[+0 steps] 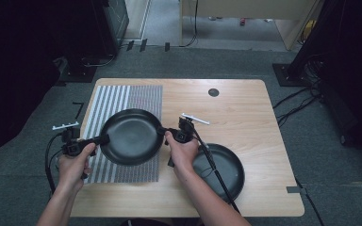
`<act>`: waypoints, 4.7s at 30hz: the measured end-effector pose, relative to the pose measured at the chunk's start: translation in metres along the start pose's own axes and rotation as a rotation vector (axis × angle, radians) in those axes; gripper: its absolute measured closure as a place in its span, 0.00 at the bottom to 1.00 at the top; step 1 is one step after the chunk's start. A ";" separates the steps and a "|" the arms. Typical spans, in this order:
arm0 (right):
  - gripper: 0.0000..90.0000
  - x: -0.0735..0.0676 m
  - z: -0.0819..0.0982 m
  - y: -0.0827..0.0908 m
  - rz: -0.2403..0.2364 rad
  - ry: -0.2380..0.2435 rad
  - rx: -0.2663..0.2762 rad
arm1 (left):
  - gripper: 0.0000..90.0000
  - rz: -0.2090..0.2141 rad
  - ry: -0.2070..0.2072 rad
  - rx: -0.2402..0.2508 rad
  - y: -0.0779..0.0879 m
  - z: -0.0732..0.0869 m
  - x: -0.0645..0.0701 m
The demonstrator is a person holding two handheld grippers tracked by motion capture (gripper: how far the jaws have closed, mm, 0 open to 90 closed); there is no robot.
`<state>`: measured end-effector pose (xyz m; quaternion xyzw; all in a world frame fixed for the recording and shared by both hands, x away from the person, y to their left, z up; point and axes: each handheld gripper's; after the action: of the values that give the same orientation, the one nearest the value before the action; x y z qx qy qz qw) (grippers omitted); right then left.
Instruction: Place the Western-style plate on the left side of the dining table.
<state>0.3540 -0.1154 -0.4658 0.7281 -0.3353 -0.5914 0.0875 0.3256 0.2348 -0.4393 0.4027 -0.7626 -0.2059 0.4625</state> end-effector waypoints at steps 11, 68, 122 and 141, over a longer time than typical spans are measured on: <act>0.93 -0.003 -0.026 -0.050 0.028 -0.033 0.000 | 0.82 -0.047 0.050 -0.012 -0.012 -0.029 -0.033; 0.89 0.011 -0.047 -0.111 0.173 0.063 -0.015 | 0.73 -0.140 0.112 -0.085 -0.058 -0.043 -0.075; 0.26 0.010 -0.022 0.096 0.369 0.641 0.164 | 0.10 -0.226 -0.201 0.150 0.010 0.027 0.017; 0.26 0.070 0.006 0.160 0.427 0.598 0.203 | 0.10 -0.262 -0.239 0.158 0.008 0.076 0.016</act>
<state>0.2922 -0.2766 -0.4395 0.7873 -0.4958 -0.2852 0.2302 0.2518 0.2225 -0.4626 0.5064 -0.7668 -0.2503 0.3050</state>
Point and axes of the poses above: each handheld gripper's, and its own axes: y roughly backward along the jaws, z roughly out of its underside, x roughly to its right, and after that the axes turned 11 degrees about -x, right-handed
